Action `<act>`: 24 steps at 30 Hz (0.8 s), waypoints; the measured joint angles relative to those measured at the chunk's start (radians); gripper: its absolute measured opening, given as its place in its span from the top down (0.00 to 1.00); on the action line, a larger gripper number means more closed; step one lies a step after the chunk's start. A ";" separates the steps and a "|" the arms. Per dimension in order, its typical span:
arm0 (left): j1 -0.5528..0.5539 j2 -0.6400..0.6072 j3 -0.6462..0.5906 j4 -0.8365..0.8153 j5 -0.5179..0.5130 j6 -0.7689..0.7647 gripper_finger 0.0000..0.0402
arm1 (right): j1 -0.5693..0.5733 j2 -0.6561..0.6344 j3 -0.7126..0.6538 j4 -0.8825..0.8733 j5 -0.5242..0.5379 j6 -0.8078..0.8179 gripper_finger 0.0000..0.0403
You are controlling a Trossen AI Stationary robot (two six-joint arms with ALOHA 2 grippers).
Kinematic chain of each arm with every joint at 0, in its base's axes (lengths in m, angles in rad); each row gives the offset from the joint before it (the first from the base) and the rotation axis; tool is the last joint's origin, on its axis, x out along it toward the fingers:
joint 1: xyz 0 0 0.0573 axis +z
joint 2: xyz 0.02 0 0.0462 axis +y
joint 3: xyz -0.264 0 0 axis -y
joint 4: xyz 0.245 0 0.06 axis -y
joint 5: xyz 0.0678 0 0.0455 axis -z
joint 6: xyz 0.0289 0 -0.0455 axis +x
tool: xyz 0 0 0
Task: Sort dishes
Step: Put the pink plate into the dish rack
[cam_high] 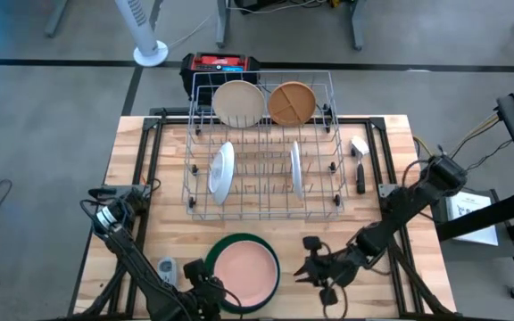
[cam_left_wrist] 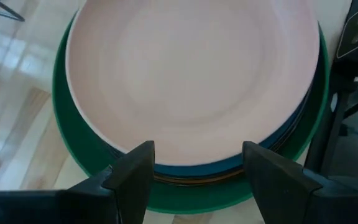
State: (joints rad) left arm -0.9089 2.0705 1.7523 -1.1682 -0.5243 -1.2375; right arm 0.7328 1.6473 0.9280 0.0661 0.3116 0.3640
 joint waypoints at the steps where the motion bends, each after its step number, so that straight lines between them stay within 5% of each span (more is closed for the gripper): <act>1: -0.002 0.000 0.000 0.000 0.003 -0.013 0.42 | -0.002 0.027 0.027 -0.003 0.009 -0.018 0.83; 13: -0.045 -0.006 0.041 -0.007 0.012 -0.037 0.42 | -0.048 0.289 0.355 -0.051 0.003 -0.104 0.85; 24: -0.130 -0.007 0.171 -0.112 -0.033 -0.075 0.42 | -0.069 0.407 0.499 -0.088 -0.022 -0.100 0.82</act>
State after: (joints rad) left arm -1.0390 2.0632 1.9231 -1.2807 -0.5574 -1.3129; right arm 0.6634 2.0543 1.4267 -0.0220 0.2896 0.2638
